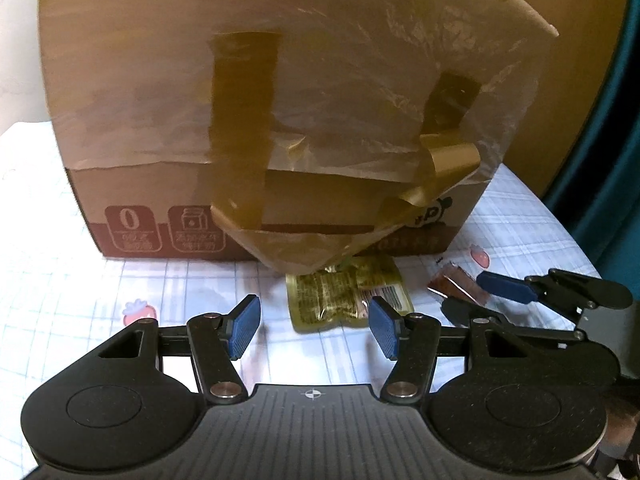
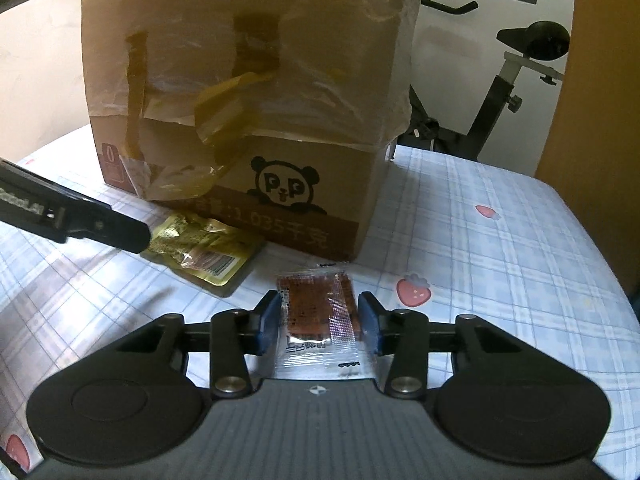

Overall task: Organize snacks
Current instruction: 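Move the left tool to the gold packet while the right tool reaches the brown packet, then close the left tool on the gold packet while the right tool grips the brown packet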

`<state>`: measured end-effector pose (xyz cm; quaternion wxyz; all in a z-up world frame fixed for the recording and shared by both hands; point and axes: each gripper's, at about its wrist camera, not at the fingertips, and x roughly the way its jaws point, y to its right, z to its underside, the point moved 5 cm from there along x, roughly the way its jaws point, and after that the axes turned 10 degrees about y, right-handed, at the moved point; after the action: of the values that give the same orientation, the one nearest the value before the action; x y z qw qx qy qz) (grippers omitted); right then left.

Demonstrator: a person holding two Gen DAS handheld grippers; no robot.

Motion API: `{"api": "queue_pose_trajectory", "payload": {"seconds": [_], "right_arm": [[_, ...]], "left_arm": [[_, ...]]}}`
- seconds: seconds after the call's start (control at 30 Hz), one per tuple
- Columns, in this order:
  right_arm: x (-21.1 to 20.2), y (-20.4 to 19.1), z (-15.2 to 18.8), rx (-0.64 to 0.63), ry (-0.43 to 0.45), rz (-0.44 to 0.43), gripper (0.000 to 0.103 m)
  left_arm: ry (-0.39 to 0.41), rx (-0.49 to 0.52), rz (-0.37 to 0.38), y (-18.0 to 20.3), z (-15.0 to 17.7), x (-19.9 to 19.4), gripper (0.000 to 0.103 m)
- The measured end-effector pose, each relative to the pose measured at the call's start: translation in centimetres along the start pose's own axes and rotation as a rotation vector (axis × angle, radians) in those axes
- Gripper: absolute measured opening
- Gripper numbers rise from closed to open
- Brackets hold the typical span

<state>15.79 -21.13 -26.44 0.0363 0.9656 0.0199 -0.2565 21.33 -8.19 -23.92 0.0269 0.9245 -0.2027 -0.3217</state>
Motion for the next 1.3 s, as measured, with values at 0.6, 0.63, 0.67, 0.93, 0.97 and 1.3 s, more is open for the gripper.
{"api": "queue_pose_trajectory", "payload": {"seconds": [0.6, 0.63, 0.67, 0.93, 0.97, 1.3], "right_arm": [[-0.4, 1.3, -0.2, 0.079, 0.023, 0.034, 0.045], [-0.4, 1.3, -0.2, 0.08, 0.023, 0.032, 0.045], [-0.4, 1.3, -0.2, 0.081, 0.023, 0.031, 0.045], [-0.5, 1.4, -0.2, 0.093, 0.028, 0.024, 0.045], [-0.5, 1.4, -0.2, 0.094, 0.028, 0.022, 0.045], [-0.4, 1.5, -0.2, 0.103, 0.027, 0.014, 0.045]], "left_arm": [[-0.018, 0.022, -0.022, 1.6, -0.7, 3.1, 0.062], [-0.017, 0.023, -0.021, 1.7, -0.7, 3.4, 0.062], [-0.013, 0.027, -0.019, 1.9, -0.8, 3.7, 0.062], [0.0, 0.092, -0.087, 3.0, -0.2, 6.1, 0.062], [0.003, 0.099, -0.094, 3.2, -0.2, 6.2, 0.062], [0.032, 0.149, -0.07, 5.2, 0.5, 5.3, 0.029]]}}
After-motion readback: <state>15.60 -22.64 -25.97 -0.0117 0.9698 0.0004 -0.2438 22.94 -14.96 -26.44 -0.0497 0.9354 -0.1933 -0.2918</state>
